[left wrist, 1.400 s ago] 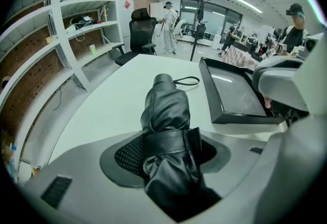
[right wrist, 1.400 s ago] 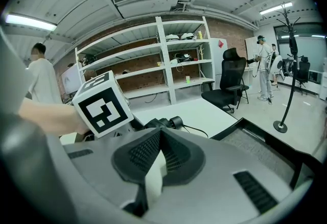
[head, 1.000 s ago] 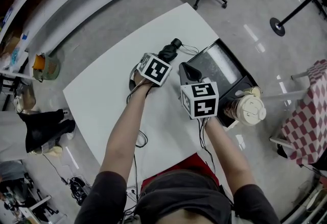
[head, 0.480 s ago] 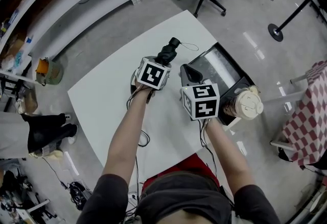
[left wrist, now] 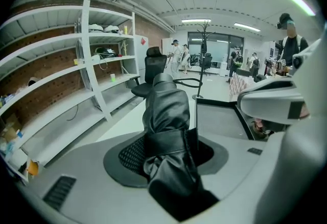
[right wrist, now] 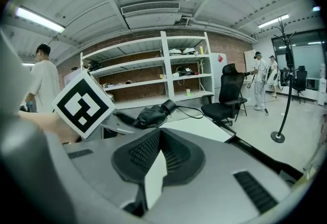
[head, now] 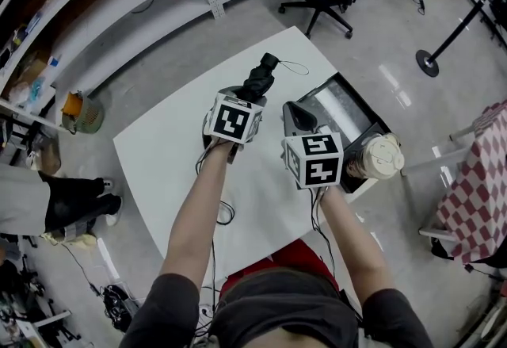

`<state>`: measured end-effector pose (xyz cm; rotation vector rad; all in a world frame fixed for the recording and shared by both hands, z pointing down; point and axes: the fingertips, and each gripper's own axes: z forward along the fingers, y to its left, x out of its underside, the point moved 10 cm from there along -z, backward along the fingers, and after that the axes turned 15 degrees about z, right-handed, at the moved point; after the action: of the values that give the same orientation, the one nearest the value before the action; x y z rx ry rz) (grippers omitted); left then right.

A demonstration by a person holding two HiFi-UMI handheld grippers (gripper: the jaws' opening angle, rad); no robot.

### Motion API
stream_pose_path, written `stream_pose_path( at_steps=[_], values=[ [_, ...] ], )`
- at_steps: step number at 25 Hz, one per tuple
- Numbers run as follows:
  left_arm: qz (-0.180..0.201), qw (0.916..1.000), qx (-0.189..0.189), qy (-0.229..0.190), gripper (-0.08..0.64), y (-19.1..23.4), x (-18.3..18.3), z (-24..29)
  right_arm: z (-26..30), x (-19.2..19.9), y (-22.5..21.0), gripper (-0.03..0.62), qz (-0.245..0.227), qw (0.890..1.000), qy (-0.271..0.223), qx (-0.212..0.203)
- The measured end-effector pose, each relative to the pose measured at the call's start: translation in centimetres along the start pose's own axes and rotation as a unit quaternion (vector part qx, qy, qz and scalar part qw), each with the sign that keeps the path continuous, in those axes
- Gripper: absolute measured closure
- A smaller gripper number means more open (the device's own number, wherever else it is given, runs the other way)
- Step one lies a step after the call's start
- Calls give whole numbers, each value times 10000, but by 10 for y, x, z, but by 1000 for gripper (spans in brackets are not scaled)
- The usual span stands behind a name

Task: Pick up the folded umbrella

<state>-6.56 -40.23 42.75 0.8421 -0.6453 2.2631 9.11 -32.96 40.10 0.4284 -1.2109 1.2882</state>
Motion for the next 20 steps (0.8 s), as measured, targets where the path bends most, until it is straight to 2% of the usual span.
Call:
stream_pose_path(
  at_steps=[8,20],
  values=[
    [-191,9977,-288,-588,336,1,-10,-41,-12,-11,15,574,-108,9998,-166,-75],
    [-465,9874,-695,-1344,335,-3,-7,-102,-28,-26,33,574,-245,9987,-411,-148]
  ],
)
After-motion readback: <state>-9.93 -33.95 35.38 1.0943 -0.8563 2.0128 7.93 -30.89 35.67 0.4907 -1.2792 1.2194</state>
